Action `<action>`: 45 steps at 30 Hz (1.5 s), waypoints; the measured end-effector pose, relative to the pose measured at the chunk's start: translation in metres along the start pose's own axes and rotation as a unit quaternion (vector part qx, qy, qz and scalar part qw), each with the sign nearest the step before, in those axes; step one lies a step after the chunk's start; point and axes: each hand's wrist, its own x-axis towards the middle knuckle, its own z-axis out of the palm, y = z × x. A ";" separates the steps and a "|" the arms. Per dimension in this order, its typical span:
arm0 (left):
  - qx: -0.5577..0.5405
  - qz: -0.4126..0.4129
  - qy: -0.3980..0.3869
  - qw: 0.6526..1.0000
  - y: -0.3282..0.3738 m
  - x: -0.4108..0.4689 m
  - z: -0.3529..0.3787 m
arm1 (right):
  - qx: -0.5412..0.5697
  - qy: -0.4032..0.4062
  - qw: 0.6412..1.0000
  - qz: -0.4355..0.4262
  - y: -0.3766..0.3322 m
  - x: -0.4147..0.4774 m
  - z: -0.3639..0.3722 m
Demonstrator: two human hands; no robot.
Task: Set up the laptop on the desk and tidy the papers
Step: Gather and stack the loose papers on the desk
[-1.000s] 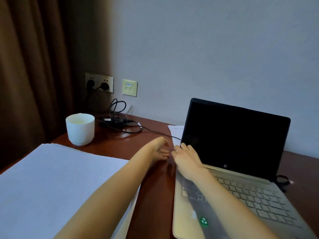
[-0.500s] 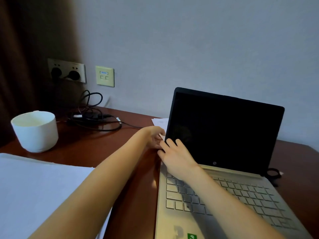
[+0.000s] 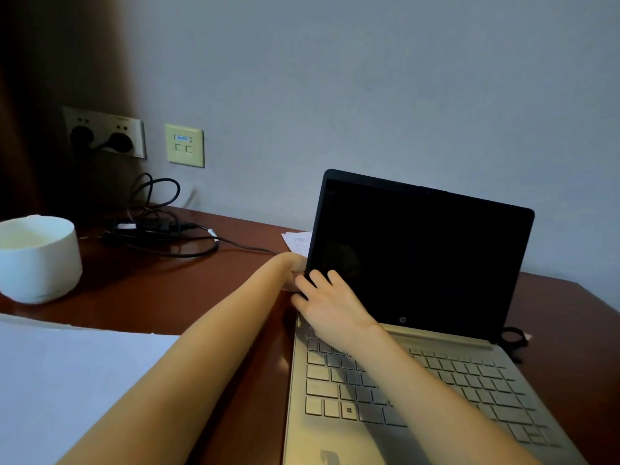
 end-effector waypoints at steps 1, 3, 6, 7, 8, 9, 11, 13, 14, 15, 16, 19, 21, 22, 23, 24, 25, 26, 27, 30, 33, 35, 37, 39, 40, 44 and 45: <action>0.017 0.029 -0.010 0.999 -0.006 -0.011 0.005 | 0.006 0.003 1.000 -0.003 0.001 0.000 0.001; -0.044 0.090 0.070 0.992 -0.004 -0.024 0.016 | 0.000 0.018 1.000 -0.002 0.003 -0.001 0.001; 0.020 0.074 -0.026 0.997 0.004 -0.023 0.005 | 0.015 0.004 1.000 0.002 0.002 0.000 0.001; 0.052 0.034 -0.052 0.997 0.001 0.004 0.005 | 0.014 -0.001 1.000 0.003 0.001 0.000 0.001; -0.033 -0.004 -0.100 0.994 -0.002 0.021 -0.020 | 0.012 -0.004 1.000 0.004 0.001 0.000 0.001; -0.060 -0.068 -0.109 0.990 -0.005 0.020 -0.025 | 0.005 -0.003 1.000 0.003 0.001 0.000 0.001; -0.050 -0.085 -0.104 0.990 -0.008 0.023 -0.035 | -0.007 -0.003 1.000 0.003 0.000 0.000 -0.001; -0.089 -0.090 -0.066 0.990 -0.008 0.017 -0.050 | 0.000 -0.019 1.000 0.006 -0.001 0.001 -0.002; -0.115 -0.086 -0.058 0.988 -0.011 0.015 -0.057 | 0.004 -0.026 1.000 0.012 -0.002 0.002 -0.003; -0.122 -0.081 -0.039 0.988 -0.011 0.013 -0.064 | 0.010 -0.029 0.999 0.020 -0.003 0.002 -0.004; -0.135 -0.077 -0.036 0.987 -0.011 0.013 -0.071 | 0.019 -0.028 0.999 0.029 -0.004 0.003 -0.005; -0.154 -0.078 -0.034 0.984 -0.009 0.000 -0.088 | 0.078 -0.029 0.994 0.066 -0.009 0.004 -0.008; -0.166 -0.066 -0.027 0.983 -0.005 -0.005 -0.102 | 0.126 -0.021 0.987 0.094 -0.014 0.006 -0.012; -0.167 -0.057 -0.025 0.984 -0.004 -0.009 -0.110 | 0.148 -0.018 0.983 0.106 -0.017 0.006 -0.014; -0.169 -0.048 -0.013 0.984 -0.004 -0.010 -0.117 | 0.172 -0.015 0.978 0.117 -0.019 0.006 -0.017; -0.174 -0.044 0.005 0.984 -0.006 -0.015 -0.126 | 0.198 -0.011 0.972 0.126 -0.023 0.007 -0.020; -0.185 -0.042 0.008 0.982 -0.005 -0.017 -0.130 | 0.220 -0.006 0.966 0.139 -0.025 0.007 -0.021; -0.190 -0.042 0.014 0.981 -0.006 -0.022 -0.135 | 0.244 0.004 0.957 0.156 -0.027 0.007 -0.023; -0.195 -0.043 0.018 0.980 -0.007 -0.028 -0.140 | 0.273 0.015 0.945 0.180 -0.030 0.008 -0.025; -0.199 -0.040 0.026 0.979 -0.011 -0.043 -0.154 | 0.367 0.046 0.881 0.295 -0.035 0.011 -0.031; -0.202 -0.038 0.025 0.978 -0.011 -0.060 -0.169 | 0.411 0.056 0.831 0.371 -0.036 0.014 -0.034; -0.207 -0.040 0.025 0.977 -0.011 -0.071 -0.177 | 0.429 0.049 0.814 0.389 -0.036 0.015 -0.036; -0.208 -0.044 0.025 0.977 -0.014 -0.078 -0.183 | 0.443 0.040 0.807 0.388 -0.038 0.016 -0.039; -0.220 -0.051 0.030 0.974 -0.023 -0.081 -0.183 | 0.444 0.035 0.810 0.382 -0.042 0.017 -0.042; -0.230 -0.057 0.032 0.971 -0.027 -0.083 -0.181 | 0.439 0.032 0.814 0.380 -0.045 0.017 -0.043; -0.310 -0.045 0.041 0.949 -0.034 -0.087 -0.178 | 0.399 -0.016 0.858 0.325 -0.055 0.017 -0.044; -0.334 -0.034 0.048 0.941 -0.033 -0.084 -0.179 | 0.401 -0.037 0.868 0.291 -0.058 0.017 -0.044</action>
